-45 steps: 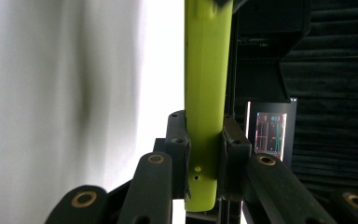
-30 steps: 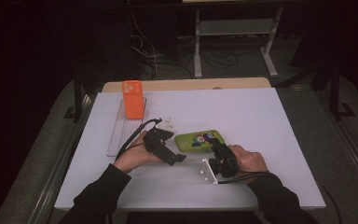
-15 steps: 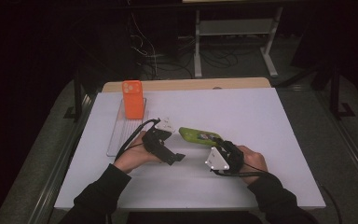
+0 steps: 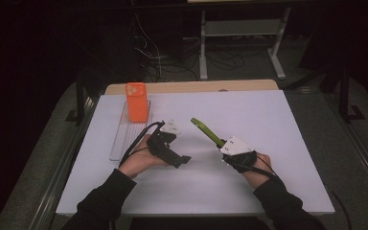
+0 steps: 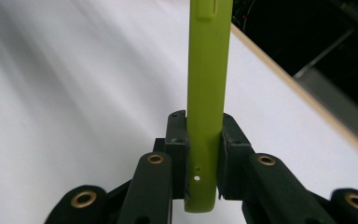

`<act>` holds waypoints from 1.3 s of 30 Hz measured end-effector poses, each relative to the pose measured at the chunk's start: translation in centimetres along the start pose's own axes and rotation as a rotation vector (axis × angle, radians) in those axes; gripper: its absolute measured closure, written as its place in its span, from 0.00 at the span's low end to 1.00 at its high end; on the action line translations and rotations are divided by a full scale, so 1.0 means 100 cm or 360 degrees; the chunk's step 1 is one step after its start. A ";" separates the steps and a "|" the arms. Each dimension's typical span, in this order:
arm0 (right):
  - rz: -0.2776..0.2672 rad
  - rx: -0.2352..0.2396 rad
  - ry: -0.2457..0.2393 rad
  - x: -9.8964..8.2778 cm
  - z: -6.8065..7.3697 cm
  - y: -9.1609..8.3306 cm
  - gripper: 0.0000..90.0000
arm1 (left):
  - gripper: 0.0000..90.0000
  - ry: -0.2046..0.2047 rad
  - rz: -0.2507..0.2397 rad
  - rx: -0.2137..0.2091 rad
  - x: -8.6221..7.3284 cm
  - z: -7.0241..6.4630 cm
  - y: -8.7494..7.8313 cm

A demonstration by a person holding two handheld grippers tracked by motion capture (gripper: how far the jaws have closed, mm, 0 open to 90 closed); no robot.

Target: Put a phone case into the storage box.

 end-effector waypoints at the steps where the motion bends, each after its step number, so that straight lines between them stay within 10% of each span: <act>1: -0.0001 0.0022 0.0028 0.000 -0.001 0.000 0.84 | 0.00 -0.0001 0.0002 -0.0002 0.000 0.000 0.000; 14: -0.0025 0.0302 0.0456 0.003 0.001 0.001 0.84 | 0.00 -0.0060 -0.0075 -0.0009 0.006 0.003 -0.003; 31: -0.0077 0.0363 0.0547 0.009 0.008 0.004 0.84 | 0.00 -0.0259 -0.0334 -0.0090 0.049 0.004 -0.011; 39: -0.0095 0.0395 0.0555 0.013 0.012 0.004 0.84 | 0.00 -0.0212 -0.0361 -0.0105 0.066 0.007 -0.004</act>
Point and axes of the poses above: each handheld gripper's, and its own axes: y roughly forward along the jaws, x roughly out of its top, z roughly to its left, the point moved 8 cm from there along y, roughly forward along the jaws, and after that the axes turned 7 degrees about z, right-handed, at the moved point
